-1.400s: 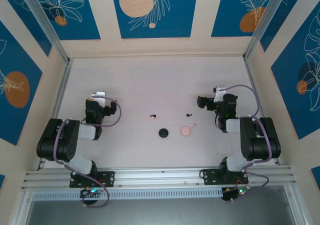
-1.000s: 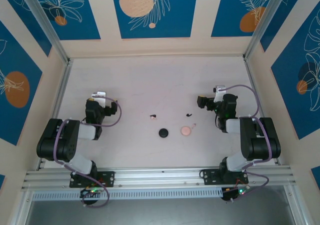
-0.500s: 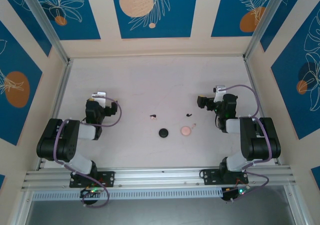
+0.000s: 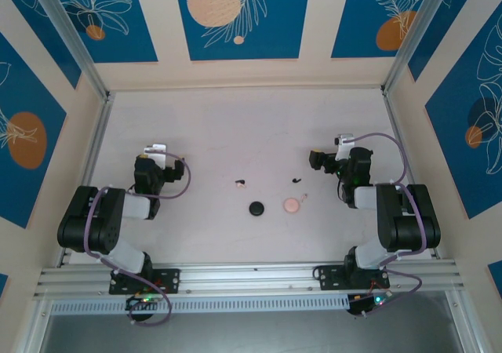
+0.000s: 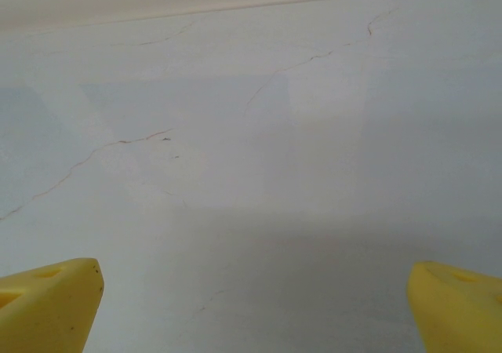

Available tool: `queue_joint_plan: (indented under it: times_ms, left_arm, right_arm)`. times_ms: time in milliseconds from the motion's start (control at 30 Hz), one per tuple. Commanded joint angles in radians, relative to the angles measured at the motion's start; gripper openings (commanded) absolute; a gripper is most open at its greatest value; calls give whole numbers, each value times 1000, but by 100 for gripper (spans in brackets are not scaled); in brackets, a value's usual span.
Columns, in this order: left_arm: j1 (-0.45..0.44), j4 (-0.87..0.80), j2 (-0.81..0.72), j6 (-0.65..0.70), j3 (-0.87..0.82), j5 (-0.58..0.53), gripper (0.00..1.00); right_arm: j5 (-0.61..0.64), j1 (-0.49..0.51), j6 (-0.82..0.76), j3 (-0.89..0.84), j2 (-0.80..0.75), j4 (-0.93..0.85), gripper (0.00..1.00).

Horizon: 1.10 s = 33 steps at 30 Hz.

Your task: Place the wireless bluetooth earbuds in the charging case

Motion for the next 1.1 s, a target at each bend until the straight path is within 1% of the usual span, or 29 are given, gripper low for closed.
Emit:
queue_joint_plan:
  times_ms: [0,700,733,833,900,1000,1067]
  left_arm:
    - [6,5,1,16,21,20,100]
    - [6,3,-1,16,21,21,100]
    - [7,6,-2,16,19,20,100]
    - [5,-19,-21,14,24,8,97]
    - [5,-90,-72,16,41,8,96]
    - [-1,-270,-151,22,103,9,92]
    - [-9,-409,-199,15,161,11,90]
  right_arm:
    - [17,4,-15,-6,-1,28,99]
    - [10,0,-13,-7,-7,28,99]
    - [15,6,-17,0,-19,4,99]
    - [33,25,-27,68,-100,-185,99]
    - [68,40,23,160,-162,-418,99]
    - [95,71,85,306,-225,-765,99]
    - [107,99,120,367,-254,-932,99]
